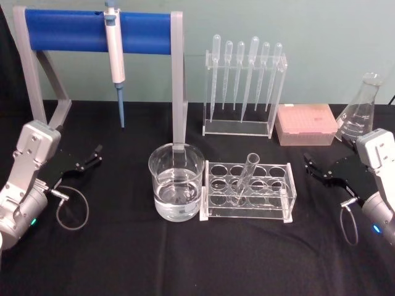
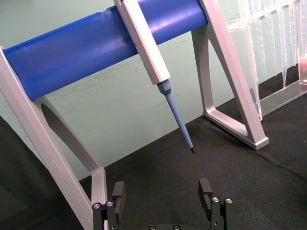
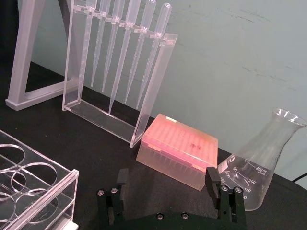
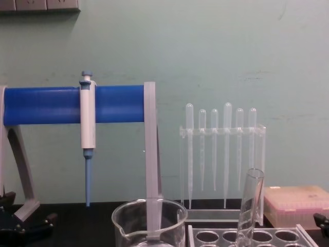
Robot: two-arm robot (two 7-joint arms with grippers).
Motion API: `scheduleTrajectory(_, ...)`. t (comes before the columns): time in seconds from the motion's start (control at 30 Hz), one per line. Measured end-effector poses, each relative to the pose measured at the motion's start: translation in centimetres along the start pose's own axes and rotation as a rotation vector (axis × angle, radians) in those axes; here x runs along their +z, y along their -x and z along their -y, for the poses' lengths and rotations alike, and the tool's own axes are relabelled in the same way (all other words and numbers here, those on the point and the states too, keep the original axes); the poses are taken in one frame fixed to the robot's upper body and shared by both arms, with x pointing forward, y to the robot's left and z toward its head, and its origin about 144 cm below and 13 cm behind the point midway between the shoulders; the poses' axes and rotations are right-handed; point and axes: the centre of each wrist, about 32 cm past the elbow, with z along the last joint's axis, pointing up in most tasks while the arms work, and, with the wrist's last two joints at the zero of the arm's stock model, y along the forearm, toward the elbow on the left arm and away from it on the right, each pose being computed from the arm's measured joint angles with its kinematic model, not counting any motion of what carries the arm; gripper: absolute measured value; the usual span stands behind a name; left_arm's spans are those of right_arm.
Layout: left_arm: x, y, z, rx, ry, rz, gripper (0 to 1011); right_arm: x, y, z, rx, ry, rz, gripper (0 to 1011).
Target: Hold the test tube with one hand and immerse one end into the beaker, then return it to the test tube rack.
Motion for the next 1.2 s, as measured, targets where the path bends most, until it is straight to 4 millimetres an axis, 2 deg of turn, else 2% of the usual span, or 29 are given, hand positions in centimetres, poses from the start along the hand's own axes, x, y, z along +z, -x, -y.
scheduleTrajectory(1.13, 0.00, 0.00, 0.00, 0.000, 0.000, 0.000, 1000, 0.00, 0.00, 0.00, 0.000, -0.001, 0.000, 1003)
scheduleTrajectory(1.2, 0.00, 0.00, 0.00, 0.000, 0.000, 0.000, 1000, 0.45, -0.30, -0.02, 0.010, -0.016, 0.001, 1003)
